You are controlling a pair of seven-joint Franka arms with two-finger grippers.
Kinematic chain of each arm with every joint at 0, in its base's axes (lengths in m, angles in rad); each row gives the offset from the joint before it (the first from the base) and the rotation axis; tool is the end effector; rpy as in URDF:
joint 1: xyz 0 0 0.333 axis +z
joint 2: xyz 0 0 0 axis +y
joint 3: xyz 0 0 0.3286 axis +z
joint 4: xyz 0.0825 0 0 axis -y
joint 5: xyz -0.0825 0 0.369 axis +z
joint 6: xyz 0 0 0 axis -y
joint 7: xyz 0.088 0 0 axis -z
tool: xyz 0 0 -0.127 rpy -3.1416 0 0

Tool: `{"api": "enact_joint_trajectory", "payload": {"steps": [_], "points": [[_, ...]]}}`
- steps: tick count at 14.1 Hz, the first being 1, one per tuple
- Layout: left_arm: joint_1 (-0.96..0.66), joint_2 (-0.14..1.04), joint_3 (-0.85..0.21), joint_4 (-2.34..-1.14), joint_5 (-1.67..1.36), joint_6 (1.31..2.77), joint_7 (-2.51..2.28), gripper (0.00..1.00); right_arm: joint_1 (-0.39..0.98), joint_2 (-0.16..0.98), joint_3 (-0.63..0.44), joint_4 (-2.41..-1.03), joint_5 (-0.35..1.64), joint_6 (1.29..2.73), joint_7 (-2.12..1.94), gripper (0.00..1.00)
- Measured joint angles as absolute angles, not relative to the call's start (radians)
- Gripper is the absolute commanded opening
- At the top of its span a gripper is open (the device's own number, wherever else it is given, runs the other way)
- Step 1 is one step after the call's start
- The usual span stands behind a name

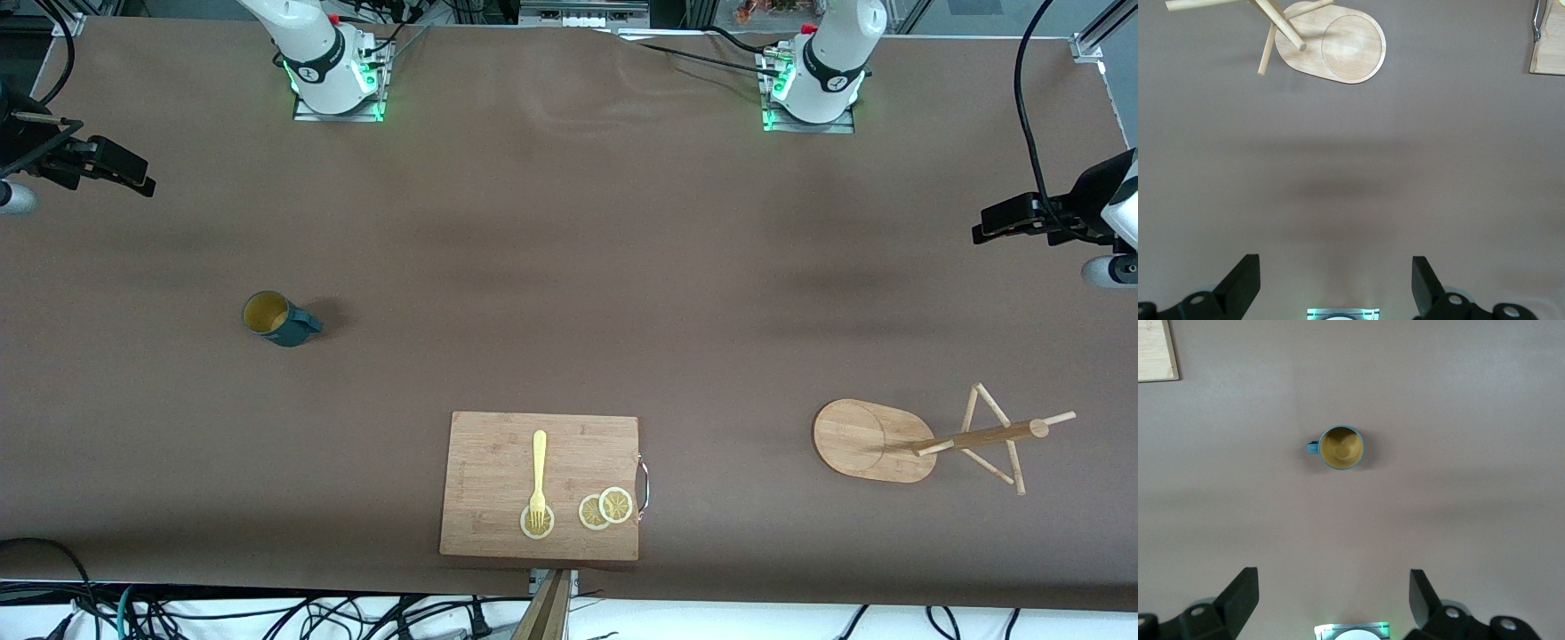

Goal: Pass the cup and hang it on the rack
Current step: 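Move the right gripper down toward the teal mug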

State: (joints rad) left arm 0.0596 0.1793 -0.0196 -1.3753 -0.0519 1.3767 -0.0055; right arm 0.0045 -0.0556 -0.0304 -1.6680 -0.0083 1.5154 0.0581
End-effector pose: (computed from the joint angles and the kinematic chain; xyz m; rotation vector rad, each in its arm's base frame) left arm 0.5713 0.0166 0.5898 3.0707 0.0615 -0.2723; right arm 0.5113 -0.0148 0.5978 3.1270 -0.1313 -0.1518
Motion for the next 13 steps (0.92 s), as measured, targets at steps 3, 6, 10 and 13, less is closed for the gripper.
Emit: {"api": "enact_joint_trajectory", "payload": {"steps": [3,6,10,13], "points": [[0.06,0.179,-0.02,-1.375,-0.052,1.377,-0.005,1.0,0.007,-0.055,-0.03,-1.664,-0.01,1.516,0.058,1.0],[0.06,0.179,-0.02,-1.375,-0.052,1.377,-0.005,1.0,0.014,-0.054,-0.03,-1.659,-0.01,1.516,0.058,1.0],[0.06,0.179,-0.02,-1.375,-0.052,1.377,-0.005,1.0,0.015,-0.05,-0.03,-1.659,-0.011,1.515,0.058,1.0],[0.06,0.179,-0.02,-1.375,-0.052,1.377,-0.005,1.0,0.015,-0.045,-0.03,-1.659,-0.011,1.514,0.058,1.0]]}}
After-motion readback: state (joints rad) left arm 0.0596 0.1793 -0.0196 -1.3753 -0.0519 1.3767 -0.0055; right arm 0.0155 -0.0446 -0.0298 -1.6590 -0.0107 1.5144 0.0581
